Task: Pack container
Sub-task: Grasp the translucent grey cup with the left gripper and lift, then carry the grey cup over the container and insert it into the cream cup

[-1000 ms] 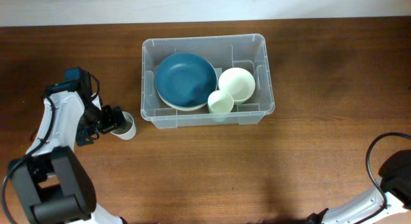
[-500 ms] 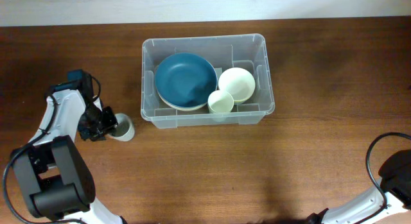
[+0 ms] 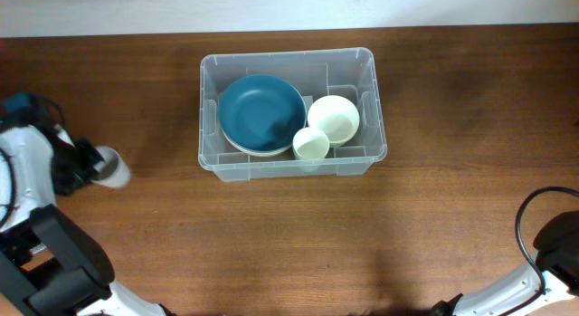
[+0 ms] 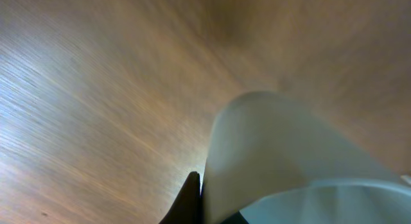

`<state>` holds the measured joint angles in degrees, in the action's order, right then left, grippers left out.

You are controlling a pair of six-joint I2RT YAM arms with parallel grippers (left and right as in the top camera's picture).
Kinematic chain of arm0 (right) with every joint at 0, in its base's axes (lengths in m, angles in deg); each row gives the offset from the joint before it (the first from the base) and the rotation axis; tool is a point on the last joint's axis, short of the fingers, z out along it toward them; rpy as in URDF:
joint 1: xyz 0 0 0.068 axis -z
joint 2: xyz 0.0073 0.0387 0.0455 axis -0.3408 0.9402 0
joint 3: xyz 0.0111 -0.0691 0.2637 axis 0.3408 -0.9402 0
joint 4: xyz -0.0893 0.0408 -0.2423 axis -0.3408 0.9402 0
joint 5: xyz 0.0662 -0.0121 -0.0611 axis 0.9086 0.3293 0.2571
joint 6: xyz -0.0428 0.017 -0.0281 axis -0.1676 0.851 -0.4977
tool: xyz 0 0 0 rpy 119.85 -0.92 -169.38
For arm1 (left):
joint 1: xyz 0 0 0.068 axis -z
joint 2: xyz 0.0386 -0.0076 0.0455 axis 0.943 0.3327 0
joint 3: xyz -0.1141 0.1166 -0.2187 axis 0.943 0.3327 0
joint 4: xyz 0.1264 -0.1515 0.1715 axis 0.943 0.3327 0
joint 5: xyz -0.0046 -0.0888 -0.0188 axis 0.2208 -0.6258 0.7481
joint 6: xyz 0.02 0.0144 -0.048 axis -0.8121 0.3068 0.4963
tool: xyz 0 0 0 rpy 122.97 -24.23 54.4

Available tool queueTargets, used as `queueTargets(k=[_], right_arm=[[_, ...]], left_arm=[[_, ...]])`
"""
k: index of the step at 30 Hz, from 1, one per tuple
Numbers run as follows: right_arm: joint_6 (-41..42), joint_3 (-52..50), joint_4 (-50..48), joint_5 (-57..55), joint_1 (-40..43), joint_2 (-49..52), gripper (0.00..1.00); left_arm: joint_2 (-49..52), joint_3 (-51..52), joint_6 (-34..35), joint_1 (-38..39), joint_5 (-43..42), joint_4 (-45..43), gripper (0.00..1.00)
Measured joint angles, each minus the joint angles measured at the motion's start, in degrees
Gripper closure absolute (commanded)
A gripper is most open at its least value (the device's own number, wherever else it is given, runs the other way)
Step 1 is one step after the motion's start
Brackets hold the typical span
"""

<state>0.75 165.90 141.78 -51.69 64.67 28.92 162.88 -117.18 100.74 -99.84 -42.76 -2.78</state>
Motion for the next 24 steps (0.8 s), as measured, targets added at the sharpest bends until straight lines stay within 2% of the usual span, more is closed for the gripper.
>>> queueTargets(k=[4, 8, 12, 19, 24], right_arm=[[0.0, 0.0, 0.0, 0.0, 0.0, 0.02, 0.01], [0.0, 0.0, -0.02, 0.02, 0.0, 0.02, 0.01], [-0.02, 0.0, 0.0, 0.0, 0.0, 0.0, 0.01], [0.0, 0.0, 0.0, 0.0, 0.0, 0.02, 0.01], [-0.02, 0.0, -0.02, 0.0, 0.0, 0.02, 0.01]], left_arm=[[0.26, -13.14, 0.0, 0.09, -1.44, 3.19, 0.99], [-0.11, -26.56, 0.04, 1.73, -6.51, 3.96, 0.99], [-2.14, -33.68, 0.07, 6.19, -11.32, 4.0, 0.99], [-5.81, -35.56, -0.57, 23.93, -14.95, 4.39, 0.99], [-5.05, -35.54, -1.25, 37.97, -12.59, 4.42, 0.99]])
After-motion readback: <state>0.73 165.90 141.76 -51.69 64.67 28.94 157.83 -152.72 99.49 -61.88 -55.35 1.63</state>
